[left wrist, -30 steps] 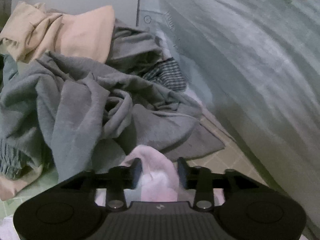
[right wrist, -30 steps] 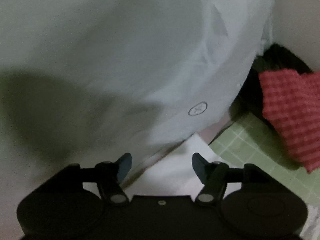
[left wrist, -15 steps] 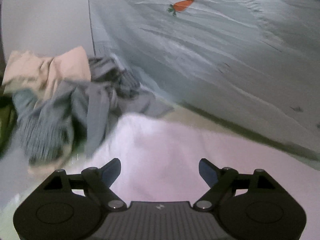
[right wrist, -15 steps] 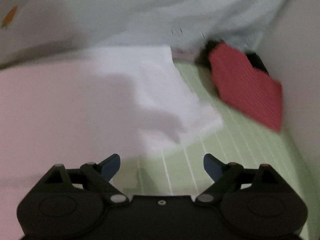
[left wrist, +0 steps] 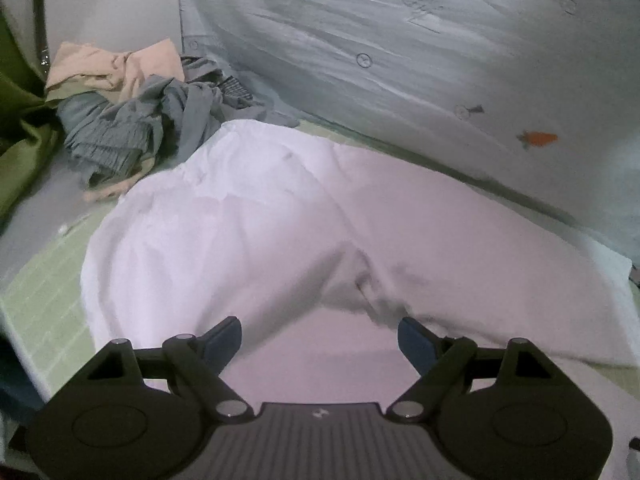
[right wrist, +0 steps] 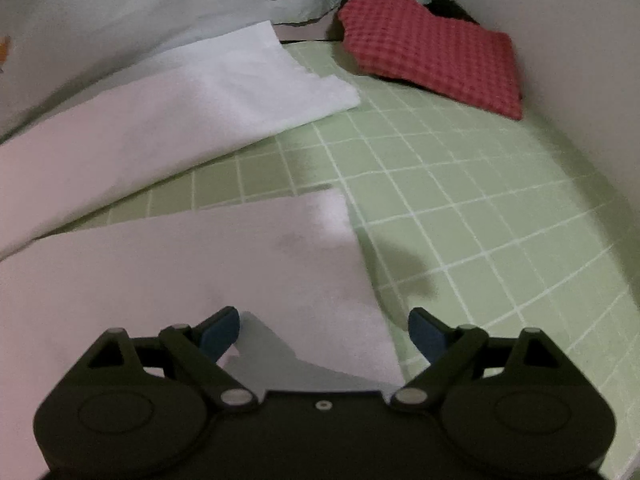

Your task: Fold clothes

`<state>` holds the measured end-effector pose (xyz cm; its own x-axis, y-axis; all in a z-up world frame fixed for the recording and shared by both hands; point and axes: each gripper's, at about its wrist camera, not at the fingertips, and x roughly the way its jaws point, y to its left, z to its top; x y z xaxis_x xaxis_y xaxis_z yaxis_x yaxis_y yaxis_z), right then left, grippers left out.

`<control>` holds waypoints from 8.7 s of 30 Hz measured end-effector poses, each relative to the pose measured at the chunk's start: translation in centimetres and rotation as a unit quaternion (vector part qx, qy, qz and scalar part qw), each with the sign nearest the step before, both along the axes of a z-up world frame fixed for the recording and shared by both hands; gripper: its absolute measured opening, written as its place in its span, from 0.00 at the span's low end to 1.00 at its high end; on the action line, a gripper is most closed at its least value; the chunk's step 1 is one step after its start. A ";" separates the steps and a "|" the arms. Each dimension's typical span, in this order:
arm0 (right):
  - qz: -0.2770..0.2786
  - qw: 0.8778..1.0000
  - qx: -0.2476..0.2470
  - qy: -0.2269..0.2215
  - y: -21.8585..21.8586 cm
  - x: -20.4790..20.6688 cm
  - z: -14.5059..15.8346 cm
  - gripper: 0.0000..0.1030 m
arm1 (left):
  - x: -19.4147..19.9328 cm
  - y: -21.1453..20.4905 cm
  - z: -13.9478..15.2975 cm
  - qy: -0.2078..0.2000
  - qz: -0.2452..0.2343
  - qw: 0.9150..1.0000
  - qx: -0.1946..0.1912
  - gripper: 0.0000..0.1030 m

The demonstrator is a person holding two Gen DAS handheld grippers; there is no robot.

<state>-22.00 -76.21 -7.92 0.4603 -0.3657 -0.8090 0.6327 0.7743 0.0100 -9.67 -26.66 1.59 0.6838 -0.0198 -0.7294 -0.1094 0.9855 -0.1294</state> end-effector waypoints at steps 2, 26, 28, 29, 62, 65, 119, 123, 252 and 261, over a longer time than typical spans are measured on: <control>0.025 1.000 -0.006 -0.011 0.2 -0.6 0.3 0.51 | -2.0 -0.9 -0.2 0.002 0.010 1.000 -0.005 0.83; -0.106 0.976 0.136 -0.136 -5.2 -16.4 1.4 0.69 | -7.4 -3.3 -0.6 0.011 0.027 0.999 -0.028 0.83; -0.141 0.963 0.170 -0.157 -4.8 -19.0 0.8 0.71 | -7.6 -3.7 -0.8 0.014 0.019 0.999 -0.028 0.83; -0.157 0.956 0.186 -0.166 -4.7 -20.2 0.5 0.71 | -7.6 -4.0 -0.9 0.016 0.015 0.999 -0.028 0.83; -0.140 0.844 0.453 -0.248 -0.8 -24.3 -2.5 0.85 | -8.6 -3.4 -2.3 0.035 0.006 0.999 -0.033 0.83; -0.141 0.842 0.457 -0.251 -0.3 -24.0 -2.5 0.90 | -7.8 -2.2 -2.3 0.037 0.013 0.998 -0.040 0.83; -0.326 0.862 0.124 -0.368 2.8 -21.0 11.7 0.02 | 3.5 22.1 1.0 -0.026 0.205 0.974 -0.093 0.06; -0.303 0.855 0.114 -0.405 1.9 -21.9 15.7 0.02 | -0.6 22.6 5.5 -0.052 0.233 0.965 -0.111 0.06; 0.126 0.992 0.013 -0.002 43.2 12.6 -0.2 0.92 | 6.6 23.6 -4.4 0.090 -0.087 0.992 0.005 0.84; 0.124 0.991 -0.037 -0.022 43.3 10.7 1.9 0.96 | 8.2 22.4 -4.7 0.089 -0.089 0.991 -0.035 0.86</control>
<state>-11.28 -32.95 -6.00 0.5768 -0.2951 -0.7618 0.4237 0.9053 -0.0299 -1.48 -4.28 -3.13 0.5250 -0.1827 -0.8313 0.0374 0.9807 -0.1919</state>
